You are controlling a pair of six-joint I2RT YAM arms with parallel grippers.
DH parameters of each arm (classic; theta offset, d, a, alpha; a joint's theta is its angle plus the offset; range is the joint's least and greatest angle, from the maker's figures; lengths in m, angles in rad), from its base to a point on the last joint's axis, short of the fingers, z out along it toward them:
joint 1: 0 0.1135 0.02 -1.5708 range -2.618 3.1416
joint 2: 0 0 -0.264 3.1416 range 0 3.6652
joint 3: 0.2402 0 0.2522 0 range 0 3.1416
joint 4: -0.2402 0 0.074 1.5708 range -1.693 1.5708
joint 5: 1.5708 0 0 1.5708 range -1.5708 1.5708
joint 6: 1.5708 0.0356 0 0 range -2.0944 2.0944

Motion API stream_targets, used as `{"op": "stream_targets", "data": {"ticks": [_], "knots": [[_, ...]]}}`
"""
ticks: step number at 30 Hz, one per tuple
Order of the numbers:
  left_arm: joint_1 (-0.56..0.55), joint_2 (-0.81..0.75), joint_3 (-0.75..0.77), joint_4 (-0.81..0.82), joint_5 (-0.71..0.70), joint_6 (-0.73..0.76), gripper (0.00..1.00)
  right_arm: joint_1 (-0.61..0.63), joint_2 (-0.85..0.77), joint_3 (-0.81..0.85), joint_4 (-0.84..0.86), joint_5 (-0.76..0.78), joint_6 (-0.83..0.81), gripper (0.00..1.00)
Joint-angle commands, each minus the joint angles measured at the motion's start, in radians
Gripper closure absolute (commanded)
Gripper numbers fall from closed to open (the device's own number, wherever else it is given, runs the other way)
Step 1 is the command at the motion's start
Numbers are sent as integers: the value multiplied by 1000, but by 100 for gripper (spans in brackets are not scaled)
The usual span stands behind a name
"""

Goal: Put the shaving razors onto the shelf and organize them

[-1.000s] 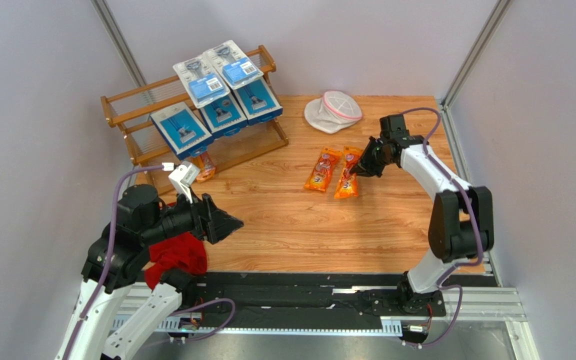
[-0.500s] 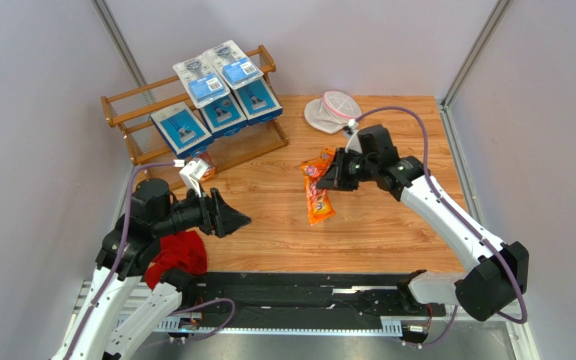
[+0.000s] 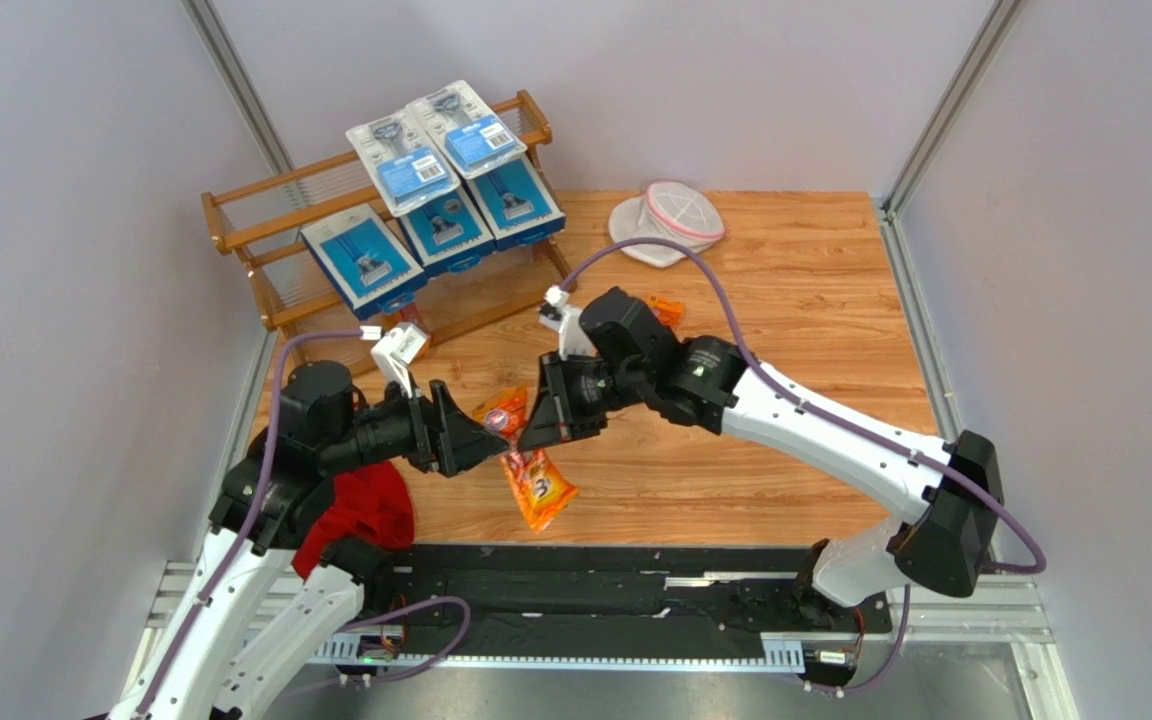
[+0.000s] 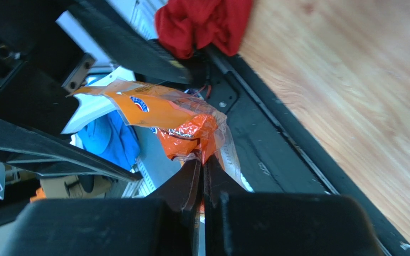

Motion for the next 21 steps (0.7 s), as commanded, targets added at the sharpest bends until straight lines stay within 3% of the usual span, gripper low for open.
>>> {"op": "stream_targets", "data": {"ticks": [1, 4, 7, 8, 10, 11, 12, 13, 15, 18, 21], "knots": [[4, -22, -18, 60, 21, -16, 18, 76, 46, 79, 86, -11, 53, 96], [5, -29, -23, 59, 19, -15, 24, 108, 71, 105, 87, -11, 56, 96], [4, -27, -17, 46, 16, -6, 46, 120, 77, 114, 80, -8, 55, 96], [4, -29, -14, 42, 14, -6, 60, 120, 74, 116, 77, -5, 53, 96], [4, -30, -9, 40, 13, -1, 75, 120, 66, 113, 67, 1, 47, 96], [4, -29, -11, 39, 10, -1, 88, 120, 63, 111, 64, 9, 46, 95], [4, -30, -11, 37, 7, -1, 95, 119, 58, 110, 64, 9, 44, 95], [2, -29, -11, 37, 5, -1, 100, 120, 51, 108, 63, 11, 36, 94], [4, -30, -11, 37, 4, -1, 100, 120, 43, 100, 61, 9, 33, 91], [4, -29, -8, 37, 1, -6, 100, 119, 29, 87, 67, 10, 19, 79], [4, -30, -5, 37, -5, -4, 100, 120, -7, 56, 67, 44, 22, 42]]}}
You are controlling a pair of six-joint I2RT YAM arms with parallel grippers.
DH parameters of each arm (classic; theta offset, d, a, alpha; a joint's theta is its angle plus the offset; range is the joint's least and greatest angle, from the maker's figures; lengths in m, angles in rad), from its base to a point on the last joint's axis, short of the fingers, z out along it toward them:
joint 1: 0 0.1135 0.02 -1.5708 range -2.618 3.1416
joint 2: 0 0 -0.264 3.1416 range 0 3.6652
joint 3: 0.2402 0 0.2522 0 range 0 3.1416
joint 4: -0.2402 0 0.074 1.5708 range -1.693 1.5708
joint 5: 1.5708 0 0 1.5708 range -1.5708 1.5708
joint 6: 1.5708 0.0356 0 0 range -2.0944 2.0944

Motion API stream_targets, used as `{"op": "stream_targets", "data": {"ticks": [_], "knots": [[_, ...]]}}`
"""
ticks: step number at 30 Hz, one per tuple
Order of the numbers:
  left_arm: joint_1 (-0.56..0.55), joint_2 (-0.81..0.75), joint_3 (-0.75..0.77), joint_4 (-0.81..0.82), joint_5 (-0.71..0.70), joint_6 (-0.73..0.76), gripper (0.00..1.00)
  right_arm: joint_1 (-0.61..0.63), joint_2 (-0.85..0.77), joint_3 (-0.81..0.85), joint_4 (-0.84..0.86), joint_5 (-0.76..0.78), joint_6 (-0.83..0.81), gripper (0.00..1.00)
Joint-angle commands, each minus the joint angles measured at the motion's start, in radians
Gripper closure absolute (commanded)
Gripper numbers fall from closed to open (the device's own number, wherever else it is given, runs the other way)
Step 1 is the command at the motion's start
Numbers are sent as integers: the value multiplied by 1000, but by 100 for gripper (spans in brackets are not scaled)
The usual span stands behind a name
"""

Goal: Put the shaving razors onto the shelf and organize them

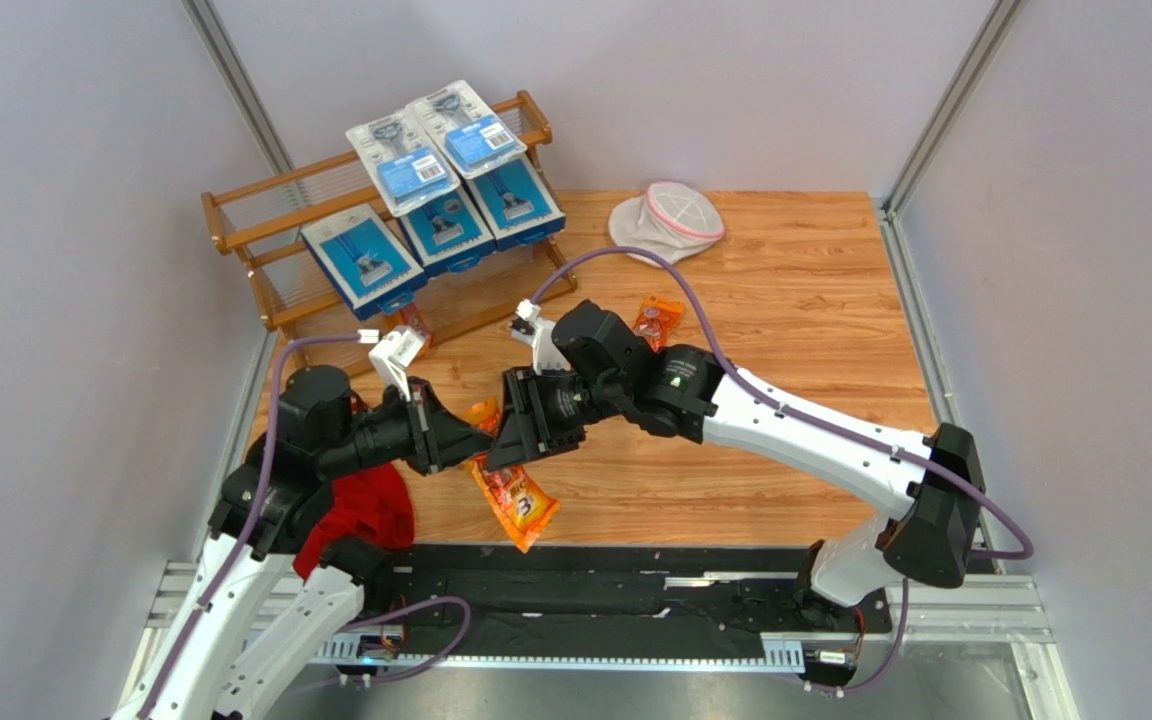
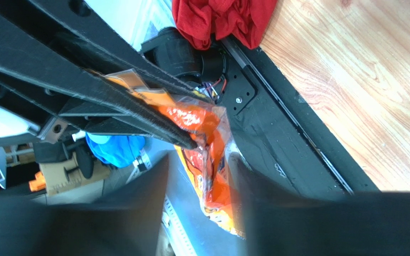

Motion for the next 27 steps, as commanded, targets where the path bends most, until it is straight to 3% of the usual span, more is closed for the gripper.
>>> {"op": "stream_targets", "data": {"ticks": [1, 4, 10, 19, 21, 27], "knots": [[3, -4, 24, 26, -5, -2, 100, 5, -98, -33, 71, 45, -7, 26], [3, -6, 29, 28, -12, -6, 100, -1, -181, -110, 126, 104, 19, 12], [3, -18, -2, 124, -15, -80, 100, -44, -414, -351, 268, 226, 141, 3], [3, -12, -128, 472, 5, -338, 100, -57, -712, -669, 547, 327, 383, 3], [3, 13, -138, 535, 14, -377, 100, -55, -736, -743, 658, 335, 421, 5], [3, 37, -158, 627, 2, -436, 100, -52, -758, -848, 779, 332, 520, 9]]}}
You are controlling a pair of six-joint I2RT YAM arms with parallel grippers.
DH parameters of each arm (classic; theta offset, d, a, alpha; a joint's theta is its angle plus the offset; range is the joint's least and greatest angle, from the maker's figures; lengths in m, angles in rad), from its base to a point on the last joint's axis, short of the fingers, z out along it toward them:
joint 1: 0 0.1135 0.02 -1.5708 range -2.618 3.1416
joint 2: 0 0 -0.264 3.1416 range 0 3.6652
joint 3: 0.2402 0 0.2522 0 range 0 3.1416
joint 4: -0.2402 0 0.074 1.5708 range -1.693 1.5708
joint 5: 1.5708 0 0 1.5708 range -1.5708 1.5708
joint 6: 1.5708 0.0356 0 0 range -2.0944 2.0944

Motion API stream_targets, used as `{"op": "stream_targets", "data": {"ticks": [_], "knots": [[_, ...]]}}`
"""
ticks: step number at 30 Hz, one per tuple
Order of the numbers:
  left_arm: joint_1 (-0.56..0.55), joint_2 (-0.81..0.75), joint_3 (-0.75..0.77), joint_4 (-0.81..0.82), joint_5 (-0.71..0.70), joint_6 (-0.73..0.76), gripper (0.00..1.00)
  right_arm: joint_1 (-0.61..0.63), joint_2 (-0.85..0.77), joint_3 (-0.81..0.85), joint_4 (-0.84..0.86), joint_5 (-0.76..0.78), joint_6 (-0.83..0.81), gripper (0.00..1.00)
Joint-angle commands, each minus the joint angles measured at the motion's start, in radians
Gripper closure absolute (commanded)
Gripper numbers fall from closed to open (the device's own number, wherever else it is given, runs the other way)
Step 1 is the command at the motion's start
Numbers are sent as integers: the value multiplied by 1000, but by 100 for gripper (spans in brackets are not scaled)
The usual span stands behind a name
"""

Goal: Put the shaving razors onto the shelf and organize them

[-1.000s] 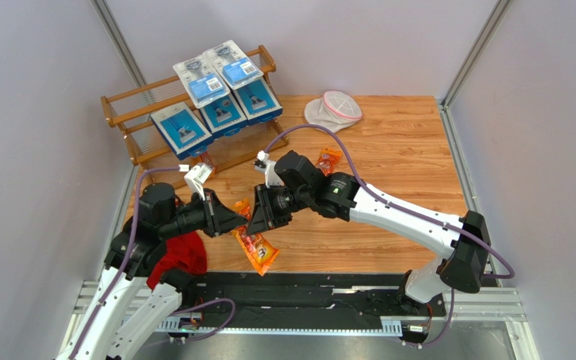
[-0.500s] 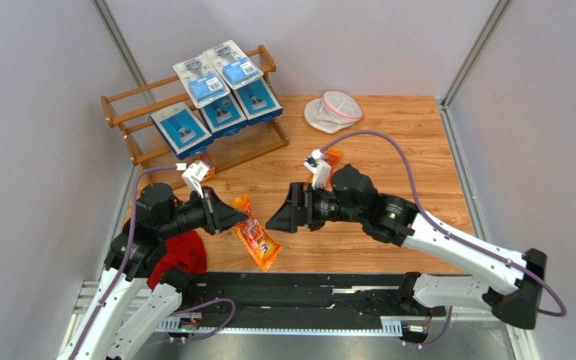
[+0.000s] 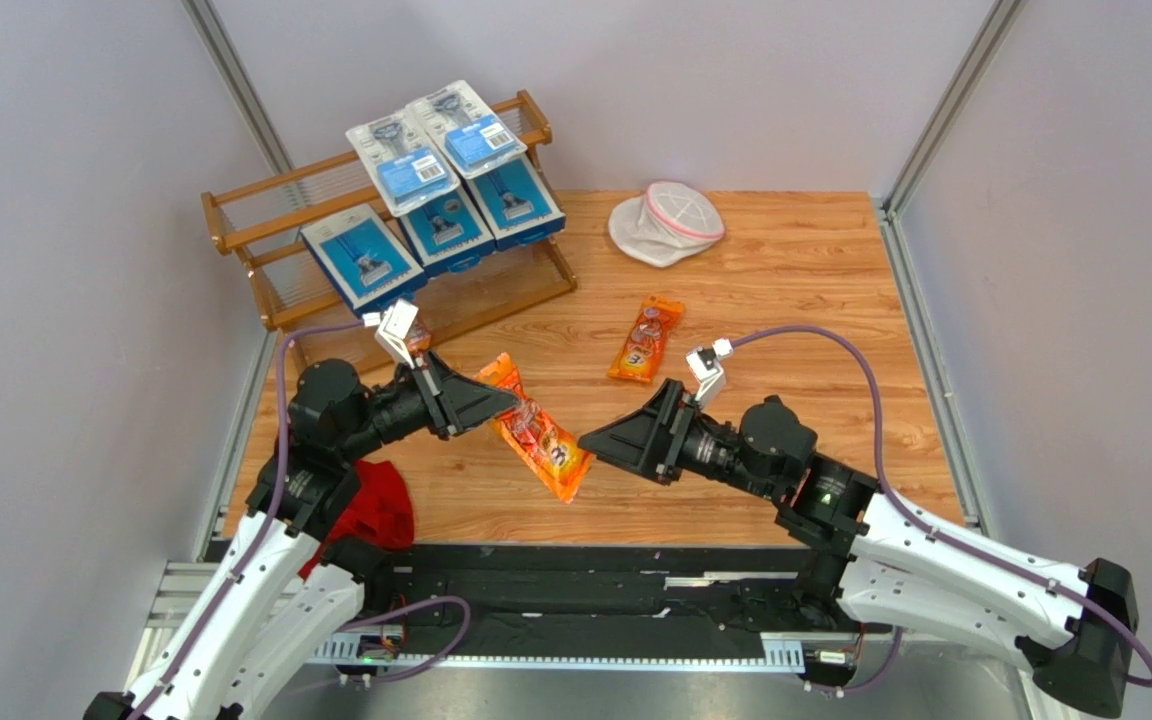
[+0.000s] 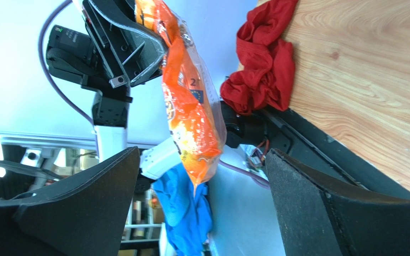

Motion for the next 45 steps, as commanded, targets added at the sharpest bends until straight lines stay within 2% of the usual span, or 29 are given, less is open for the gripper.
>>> {"op": "stream_targets", "data": {"ticks": [1, 8, 16, 19, 22, 25, 29, 31, 36, 37, 40, 42, 43, 44, 45], "knots": [[3, 2, -6, 168, 8, -82, 100, 5, -13, -47, 198, 27, 103, 10], [3, 13, -61, 260, 9, -141, 100, 23, 26, -72, 315, 35, 130, 21], [3, -12, -91, 260, -29, -154, 100, 63, 121, -54, 416, 30, 139, 35], [1, -15, -91, 256, -32, -151, 100, 78, 140, -49, 428, 32, 142, 51], [3, -15, -92, 259, -32, -157, 100, 86, 154, -49, 431, 44, 146, 57], [4, -12, -92, 263, -26, -154, 100, 91, 157, -50, 421, 56, 151, 70], [3, -18, -81, 245, -19, -141, 100, 92, 155, -57, 401, 67, 159, 93], [3, -19, -74, 228, -23, -127, 100, 92, 148, -58, 390, 76, 157, 100], [3, -24, -68, 204, -22, -110, 99, 92, 131, -72, 379, 93, 160, 100], [3, -24, -68, 202, -22, -107, 97, 92, 129, -75, 379, 95, 162, 100], [4, -28, -66, 204, -20, -95, 75, 92, 119, -81, 375, 102, 160, 100], [3, -27, -60, 168, -19, -78, 48, 92, 111, -80, 367, 108, 156, 100], [3, -28, -57, 150, -17, -69, 39, 92, 108, -80, 361, 111, 156, 100], [3, -28, -45, 133, -19, -58, 33, 91, 103, -80, 353, 113, 154, 100], [3, -30, -37, 112, -25, -30, 31, 92, 102, -80, 347, 118, 151, 100]]}}
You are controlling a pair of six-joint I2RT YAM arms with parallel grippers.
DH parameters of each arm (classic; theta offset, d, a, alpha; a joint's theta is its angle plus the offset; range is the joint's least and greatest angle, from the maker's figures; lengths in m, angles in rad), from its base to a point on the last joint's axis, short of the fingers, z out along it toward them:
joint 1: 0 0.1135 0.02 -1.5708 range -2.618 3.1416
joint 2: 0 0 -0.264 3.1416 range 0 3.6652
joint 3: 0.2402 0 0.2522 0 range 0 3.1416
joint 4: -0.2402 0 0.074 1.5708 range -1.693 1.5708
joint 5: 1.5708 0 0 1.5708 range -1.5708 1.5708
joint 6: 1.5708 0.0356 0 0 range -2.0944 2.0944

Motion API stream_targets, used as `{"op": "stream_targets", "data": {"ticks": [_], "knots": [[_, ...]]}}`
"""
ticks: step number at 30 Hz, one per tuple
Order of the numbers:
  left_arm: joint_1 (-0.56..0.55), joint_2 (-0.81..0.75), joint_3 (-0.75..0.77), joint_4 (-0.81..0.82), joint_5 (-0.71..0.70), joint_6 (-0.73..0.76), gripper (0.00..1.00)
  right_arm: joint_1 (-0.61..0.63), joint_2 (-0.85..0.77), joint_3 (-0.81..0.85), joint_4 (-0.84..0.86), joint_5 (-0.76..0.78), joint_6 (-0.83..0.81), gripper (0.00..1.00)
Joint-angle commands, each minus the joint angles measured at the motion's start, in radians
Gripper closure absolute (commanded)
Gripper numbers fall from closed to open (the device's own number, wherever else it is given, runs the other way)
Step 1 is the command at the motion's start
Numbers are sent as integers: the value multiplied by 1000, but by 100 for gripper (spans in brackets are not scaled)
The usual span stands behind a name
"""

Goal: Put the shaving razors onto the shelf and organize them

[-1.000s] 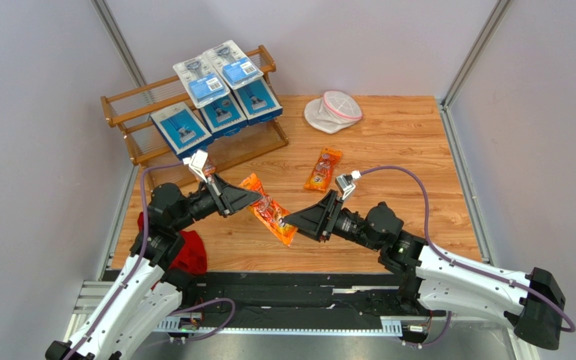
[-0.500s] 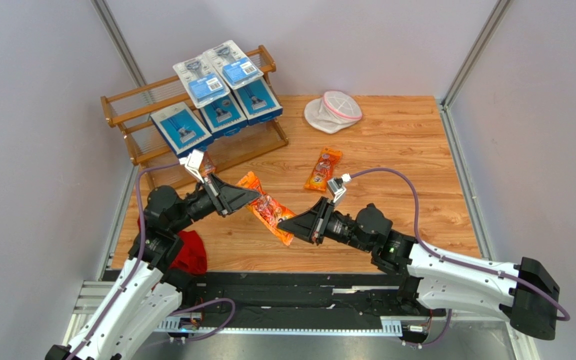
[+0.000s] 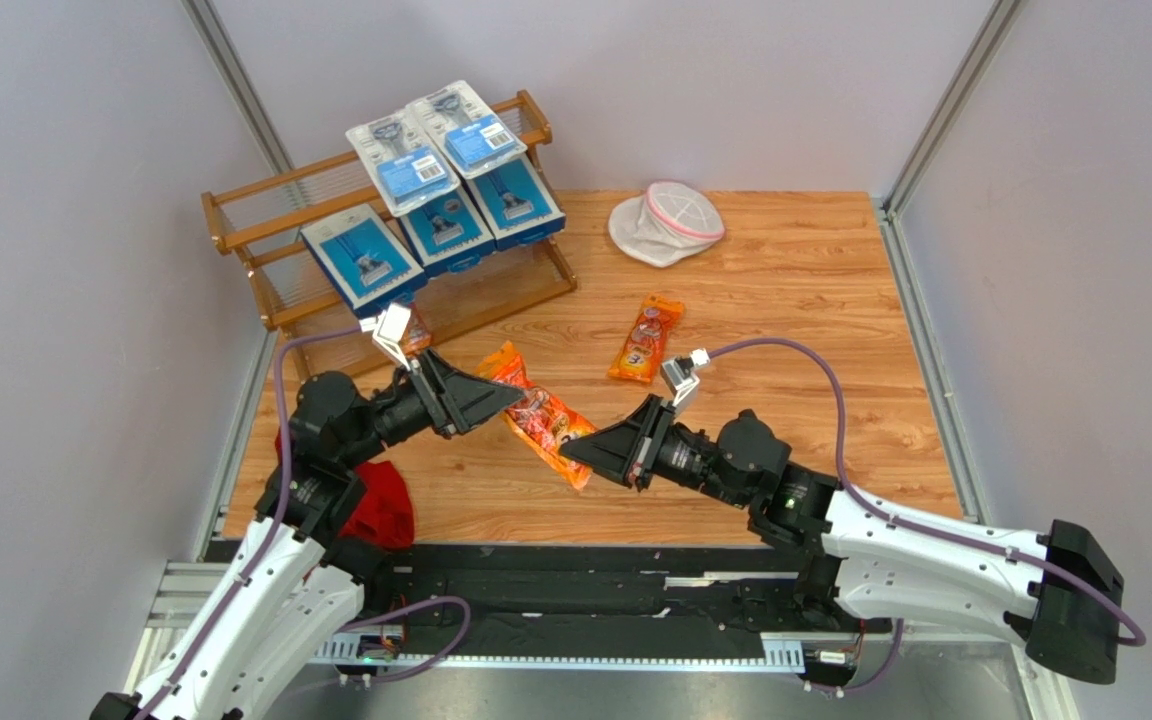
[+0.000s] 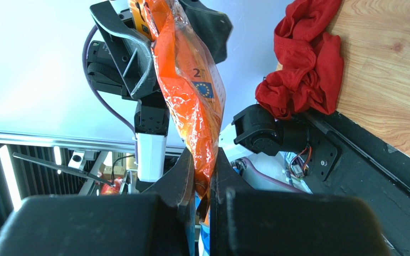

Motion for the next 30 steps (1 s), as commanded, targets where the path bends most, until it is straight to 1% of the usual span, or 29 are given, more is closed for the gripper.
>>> {"op": "stream_targets", "data": {"ticks": [1, 3, 5, 6, 7, 9, 10, 15, 16, 17, 21, 22, 23, 25, 26, 30], "knots": [[3, -11, 60, -107, -11, 79, 29, 3, -35, 2, 18, 47, -14, 100], [4, -15, 88, -153, -28, 127, 26, 3, -43, 1, 10, 50, -19, 100], [3, -14, 129, -248, -55, 167, 24, 3, -48, -5, -2, 50, -18, 100], [4, -12, 148, -286, -68, 218, 23, 2, -51, -7, -6, 84, -19, 100], [4, -8, 166, -364, -81, 243, 23, 3, -49, -8, -9, 88, -19, 100], [4, -4, 223, -441, -118, 321, 21, 3, -51, -14, -27, 99, -21, 100], [3, 0, 244, -519, -140, 346, 21, 3, -54, -19, -35, 105, -21, 100], [3, 5, 388, -726, -296, 493, 21, 3, -64, -31, -101, 139, -30, 100], [4, 8, 427, -784, -321, 509, 20, 3, -64, -33, -107, 142, -31, 100], [3, 12, 445, -815, -369, 523, 20, 3, -61, -34, -108, 145, -31, 100], [3, 38, 536, -955, -477, 592, 20, 2, -32, -36, -122, 148, -47, 100], [3, 57, 577, -1014, -500, 599, 20, 3, -23, -30, -127, 144, -50, 100], [3, 63, 596, -1041, -546, 615, 20, 3, 3, -24, -136, 139, -56, 100], [3, 77, 648, -1110, -592, 624, 20, 3, 49, -10, -139, 127, -65, 100], [3, 78, 663, -1127, -623, 635, 20, 3, 66, -8, -133, 121, -67, 100], [3, 71, 726, -1187, -664, 650, 20, 2, 162, 4, -84, 95, -70, 100]]}}
